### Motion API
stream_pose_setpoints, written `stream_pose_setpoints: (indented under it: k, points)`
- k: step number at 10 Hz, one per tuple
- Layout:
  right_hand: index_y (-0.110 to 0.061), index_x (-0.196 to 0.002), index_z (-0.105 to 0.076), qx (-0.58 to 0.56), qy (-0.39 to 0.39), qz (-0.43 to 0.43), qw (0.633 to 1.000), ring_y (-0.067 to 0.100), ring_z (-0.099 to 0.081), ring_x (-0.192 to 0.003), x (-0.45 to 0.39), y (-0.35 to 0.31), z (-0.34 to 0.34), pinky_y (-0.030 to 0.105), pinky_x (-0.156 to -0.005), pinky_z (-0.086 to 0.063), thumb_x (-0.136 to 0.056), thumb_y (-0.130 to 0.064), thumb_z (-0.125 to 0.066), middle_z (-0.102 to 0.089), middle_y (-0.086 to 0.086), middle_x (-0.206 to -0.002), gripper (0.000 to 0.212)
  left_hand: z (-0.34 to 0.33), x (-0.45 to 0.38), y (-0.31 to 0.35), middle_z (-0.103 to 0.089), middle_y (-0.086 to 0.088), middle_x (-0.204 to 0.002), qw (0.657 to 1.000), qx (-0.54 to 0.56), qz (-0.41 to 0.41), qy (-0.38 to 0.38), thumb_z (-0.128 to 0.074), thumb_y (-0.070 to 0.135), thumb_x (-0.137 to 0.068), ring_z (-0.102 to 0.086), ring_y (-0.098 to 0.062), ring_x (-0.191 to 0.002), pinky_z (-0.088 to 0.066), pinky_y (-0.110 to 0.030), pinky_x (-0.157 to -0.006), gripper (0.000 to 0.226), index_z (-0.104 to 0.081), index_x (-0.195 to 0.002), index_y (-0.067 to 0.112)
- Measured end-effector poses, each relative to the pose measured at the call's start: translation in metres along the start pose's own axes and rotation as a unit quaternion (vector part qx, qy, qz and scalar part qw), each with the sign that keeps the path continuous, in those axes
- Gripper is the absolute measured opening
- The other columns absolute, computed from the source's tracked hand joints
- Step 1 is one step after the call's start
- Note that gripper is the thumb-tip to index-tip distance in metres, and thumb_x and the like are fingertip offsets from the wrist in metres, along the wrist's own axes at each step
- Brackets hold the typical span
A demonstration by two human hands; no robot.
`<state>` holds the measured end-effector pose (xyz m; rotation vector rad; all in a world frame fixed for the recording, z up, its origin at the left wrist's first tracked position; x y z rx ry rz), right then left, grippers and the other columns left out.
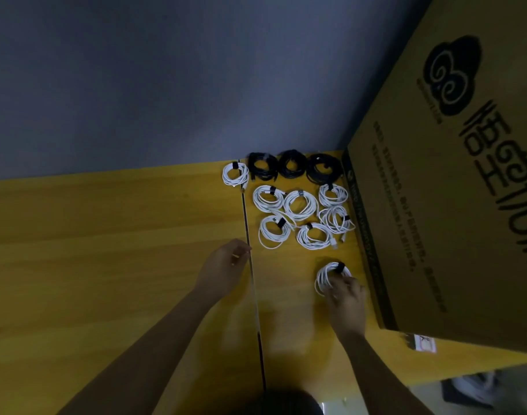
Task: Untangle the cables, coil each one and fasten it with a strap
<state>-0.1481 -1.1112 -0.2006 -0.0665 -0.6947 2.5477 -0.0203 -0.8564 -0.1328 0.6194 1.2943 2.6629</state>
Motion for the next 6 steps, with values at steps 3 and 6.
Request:
stream_pose_setpoints:
  k: [3, 6]
  points:
    - [-0.002, -0.097, -0.071, 0.103, -0.046, 0.134, 0.985, 0.045, -0.062, -0.087, -0.007, -0.013, -0.006, 0.044, -0.064, -0.053, -0.074, -0.005, -0.079, -0.065, 0.022, -0.103, 0.024, 0.000, 0.007, -0.003, -0.064, -0.004, -0.095, 1.000, -0.009, 0.009, 0.006, -0.054, 0.013, -0.096, -0.065, -0.024, -0.083, -0.052, -0.044, -0.074, 0.012, -0.060, -0.105, 0.014]
    - [0.003, -0.110, -0.065, 0.079, 0.026, 0.023, 0.996, 0.049, -0.053, -0.098, -0.018, -0.011, 0.021, 0.049, -0.075, -0.046, -0.079, -0.005, -0.073, -0.057, 0.030, -0.110, 0.033, 0.020, 0.020, -0.017, -0.061, 0.003, -0.097, 0.997, -0.068, 0.017, 0.034, -0.047, 0.010, -0.098, -0.059, -0.016, -0.086, -0.048, -0.033, -0.070, 0.018, -0.055, -0.113, 0.015]
Point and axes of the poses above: each hand's wrist, its own x-axis away from the middle knuckle, its own z-axis out of the back of the hand, y = z × x, the point moved 9 cm from there along -x, towards the middle knuckle
